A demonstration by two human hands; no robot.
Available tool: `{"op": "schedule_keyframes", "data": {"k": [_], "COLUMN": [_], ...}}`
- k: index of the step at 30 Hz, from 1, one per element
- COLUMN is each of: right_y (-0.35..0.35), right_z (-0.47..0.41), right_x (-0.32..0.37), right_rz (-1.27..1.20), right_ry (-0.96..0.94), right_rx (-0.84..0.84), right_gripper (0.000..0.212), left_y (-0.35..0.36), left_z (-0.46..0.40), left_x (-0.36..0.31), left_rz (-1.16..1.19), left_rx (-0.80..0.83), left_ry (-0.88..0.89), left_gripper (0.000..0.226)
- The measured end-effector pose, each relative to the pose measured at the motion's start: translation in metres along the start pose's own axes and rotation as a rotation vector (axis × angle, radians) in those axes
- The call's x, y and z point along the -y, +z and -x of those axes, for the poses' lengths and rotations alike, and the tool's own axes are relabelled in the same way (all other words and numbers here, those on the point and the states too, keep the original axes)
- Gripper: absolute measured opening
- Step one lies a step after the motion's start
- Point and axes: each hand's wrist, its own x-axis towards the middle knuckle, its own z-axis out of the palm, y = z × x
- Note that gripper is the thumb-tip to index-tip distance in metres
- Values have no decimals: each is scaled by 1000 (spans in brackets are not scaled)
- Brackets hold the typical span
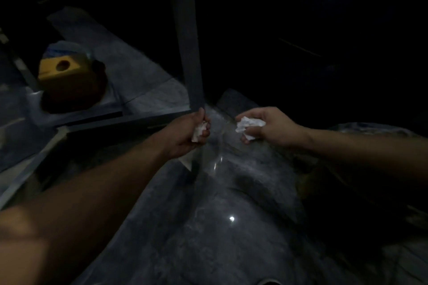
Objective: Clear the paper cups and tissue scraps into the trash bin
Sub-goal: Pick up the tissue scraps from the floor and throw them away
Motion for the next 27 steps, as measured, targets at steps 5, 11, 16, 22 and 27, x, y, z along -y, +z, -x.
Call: {"op": "schedule_keyframes", "data": {"k": [5,11,16,22,27], "right_y": [-33,-87,-135,-170,-188], "right_z": [23,57,95,151,194], "right_x": [11,12,-4,-16,-30], "right_rz": [-32,-71,45,1,52], "right_ry": [-24,-68,-33,-15,5], "right_rx": [-105,-268,-423,-516,-638], "right_gripper": [31,39,33,22,20], "left_y": [59,123,174,234,278], "left_z": [-11,-17,-18,-15,-7], "left_x": [-6,-3,6,9,20], "left_rz": [59,23,-124,-229,-549], "left_rx": [86,122,259,469,581], "left_ry": [-39,16,65,210,471], "left_gripper": [25,34,42,24,23]}}
